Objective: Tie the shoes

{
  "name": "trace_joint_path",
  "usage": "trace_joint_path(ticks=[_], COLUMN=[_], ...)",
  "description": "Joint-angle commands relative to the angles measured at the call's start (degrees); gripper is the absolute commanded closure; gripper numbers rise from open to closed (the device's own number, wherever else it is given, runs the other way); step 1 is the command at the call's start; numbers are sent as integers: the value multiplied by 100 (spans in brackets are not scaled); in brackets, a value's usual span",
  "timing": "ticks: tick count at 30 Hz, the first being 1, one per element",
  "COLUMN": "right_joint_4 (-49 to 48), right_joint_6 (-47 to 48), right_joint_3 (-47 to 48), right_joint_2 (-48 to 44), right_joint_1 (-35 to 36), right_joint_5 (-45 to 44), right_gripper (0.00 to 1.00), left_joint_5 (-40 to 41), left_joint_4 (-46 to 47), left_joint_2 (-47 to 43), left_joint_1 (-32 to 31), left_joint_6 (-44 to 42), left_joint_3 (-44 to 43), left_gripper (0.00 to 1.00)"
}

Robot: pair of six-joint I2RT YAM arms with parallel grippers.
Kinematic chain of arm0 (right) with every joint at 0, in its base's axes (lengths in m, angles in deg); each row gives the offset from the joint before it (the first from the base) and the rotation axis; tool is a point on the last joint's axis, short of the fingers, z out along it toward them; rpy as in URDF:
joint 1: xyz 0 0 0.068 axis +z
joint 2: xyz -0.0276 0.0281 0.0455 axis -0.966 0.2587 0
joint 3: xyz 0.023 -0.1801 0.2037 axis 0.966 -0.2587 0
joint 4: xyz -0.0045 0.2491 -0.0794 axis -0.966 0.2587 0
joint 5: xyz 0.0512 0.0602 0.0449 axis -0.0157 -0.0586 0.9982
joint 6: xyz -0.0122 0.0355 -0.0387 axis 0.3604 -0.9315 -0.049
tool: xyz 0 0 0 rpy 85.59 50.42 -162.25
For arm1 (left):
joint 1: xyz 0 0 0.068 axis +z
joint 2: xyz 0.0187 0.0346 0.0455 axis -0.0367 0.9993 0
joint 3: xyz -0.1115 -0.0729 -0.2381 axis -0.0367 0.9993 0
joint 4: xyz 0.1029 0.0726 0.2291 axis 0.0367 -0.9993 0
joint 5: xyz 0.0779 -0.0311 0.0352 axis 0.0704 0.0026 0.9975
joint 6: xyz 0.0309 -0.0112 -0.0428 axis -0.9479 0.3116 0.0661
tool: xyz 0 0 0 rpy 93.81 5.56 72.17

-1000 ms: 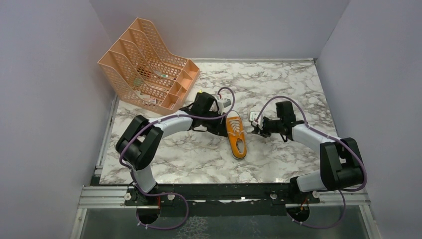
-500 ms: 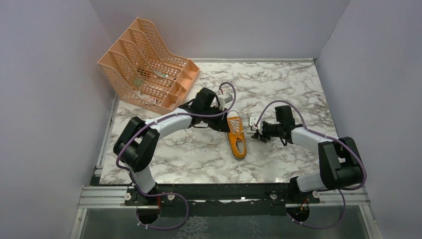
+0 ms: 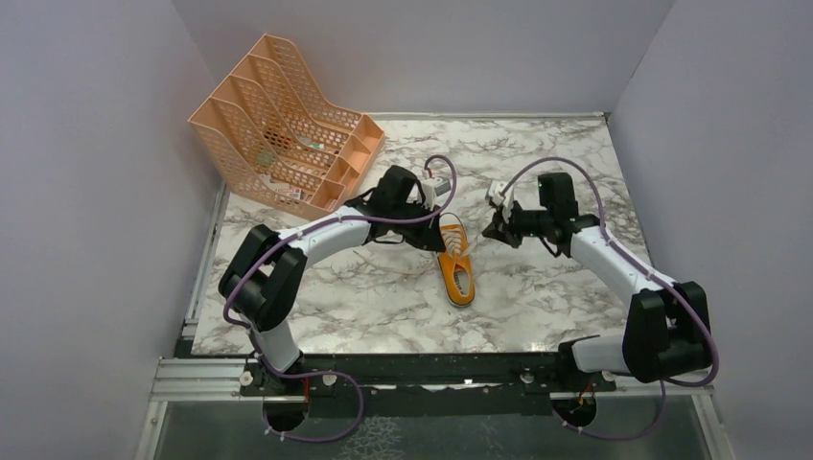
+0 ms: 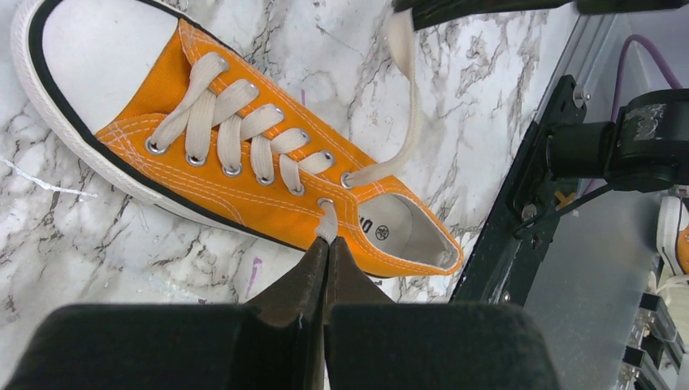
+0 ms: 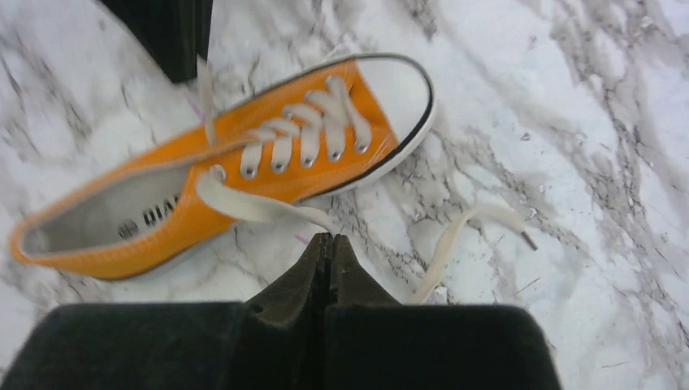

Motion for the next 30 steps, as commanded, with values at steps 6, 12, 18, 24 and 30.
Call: trace_joint_path(ticks=[6,12,18,24,30], right_joint_4=[1061,1283,868,765,1173], right_joint_6=[-3202,-3080,-3476,-3580,-3312], right_joint_3=[731,1016,1122,1365,1560], right_joint_2=[-363,52,551,941,1035], right_joint_1=[183,494,583,587,587], right_joint_5=[646,927,761,458,47], right_gripper=[99,99,99,99,99], left_joint_5=[-315,-483,-686,-966,-1063], left_joint_4=[394,869,1283,1587,1623], left_joint_2=[33,-133,-131,-65,82], left_joint_1=[-53,-60,-60,-59,-48], left_joint_6=[-97,-266,-324,-171,-12], left_joint_3=[-183,103,268,368,308], left_gripper=[100,100,100,100,99])
